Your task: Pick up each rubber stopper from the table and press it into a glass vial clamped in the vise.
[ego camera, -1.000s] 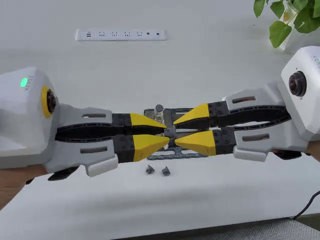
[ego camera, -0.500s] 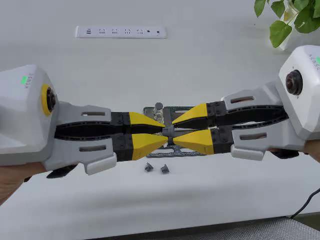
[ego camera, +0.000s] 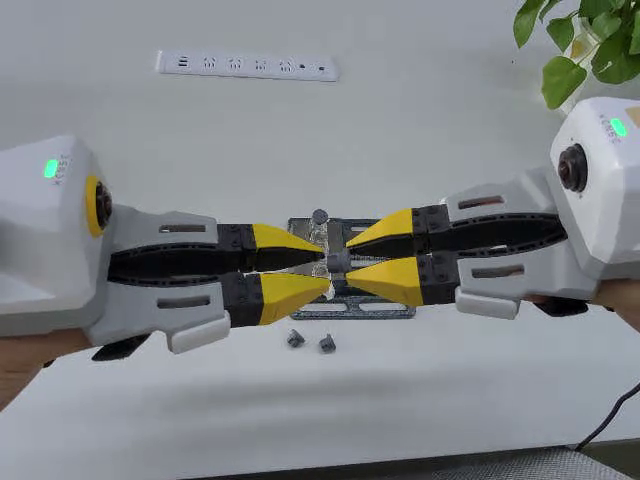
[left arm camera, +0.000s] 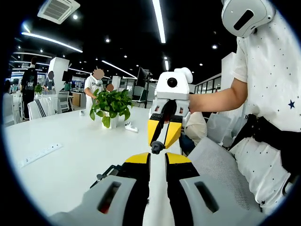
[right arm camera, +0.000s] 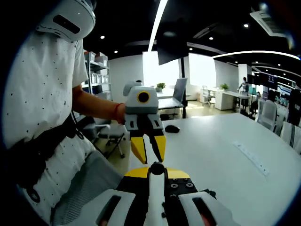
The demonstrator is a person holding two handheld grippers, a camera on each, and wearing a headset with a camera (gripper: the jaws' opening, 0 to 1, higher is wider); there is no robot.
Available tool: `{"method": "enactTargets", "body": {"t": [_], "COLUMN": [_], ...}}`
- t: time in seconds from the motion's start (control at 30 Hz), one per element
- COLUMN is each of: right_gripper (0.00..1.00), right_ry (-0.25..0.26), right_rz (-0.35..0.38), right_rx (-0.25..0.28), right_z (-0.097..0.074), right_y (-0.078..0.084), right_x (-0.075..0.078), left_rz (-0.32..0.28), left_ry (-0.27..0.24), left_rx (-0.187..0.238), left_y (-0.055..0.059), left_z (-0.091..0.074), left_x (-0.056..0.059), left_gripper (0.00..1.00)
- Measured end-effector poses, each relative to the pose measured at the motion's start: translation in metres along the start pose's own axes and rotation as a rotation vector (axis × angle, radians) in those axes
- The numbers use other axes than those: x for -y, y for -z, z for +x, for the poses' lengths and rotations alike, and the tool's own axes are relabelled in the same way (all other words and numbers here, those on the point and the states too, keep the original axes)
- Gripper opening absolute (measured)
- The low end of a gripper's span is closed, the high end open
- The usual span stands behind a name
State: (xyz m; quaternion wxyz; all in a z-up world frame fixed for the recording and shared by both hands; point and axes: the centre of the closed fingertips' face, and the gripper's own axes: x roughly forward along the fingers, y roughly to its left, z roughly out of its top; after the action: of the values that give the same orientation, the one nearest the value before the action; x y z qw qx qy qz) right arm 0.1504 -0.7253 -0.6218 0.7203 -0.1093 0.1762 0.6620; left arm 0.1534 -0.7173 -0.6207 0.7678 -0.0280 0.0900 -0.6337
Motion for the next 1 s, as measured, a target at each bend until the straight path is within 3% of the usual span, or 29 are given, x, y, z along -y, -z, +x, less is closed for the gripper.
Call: {"method": "enactTargets", "body": {"t": [0.33,0.47,0.7,1.0], "right_gripper": [0.06,0.06,0.06,0.06], "right_ry": [0.048,0.057,0.080,0.065], "right_rz": [0.003,0.002,-0.003,-0.009], "right_rx": [-0.129,-0.192,-0.341,-0.510], "right_z": [0.004,0.009,0.014,0.030], "right_y": [0.013,0.018,0.038,0.062], "right_x": [0.029,0.042,0.074,0.097], "left_rz": [0.025,0.047,0.061,0.081], "left_ry": [-0.106,-0.142,-0.191,-0.216], "left_rx": [-0.033,-0.071,-0.100,-0.138], "left_y": [0.016,0.028,0.046,0.066], "left_z": [-0.015,-0.019,-0.024,-0.025], "left_x": [-0.025,-0.033,-0.046,-0.054], "left_gripper": [0.27,0.33,0.53,0.70]}}
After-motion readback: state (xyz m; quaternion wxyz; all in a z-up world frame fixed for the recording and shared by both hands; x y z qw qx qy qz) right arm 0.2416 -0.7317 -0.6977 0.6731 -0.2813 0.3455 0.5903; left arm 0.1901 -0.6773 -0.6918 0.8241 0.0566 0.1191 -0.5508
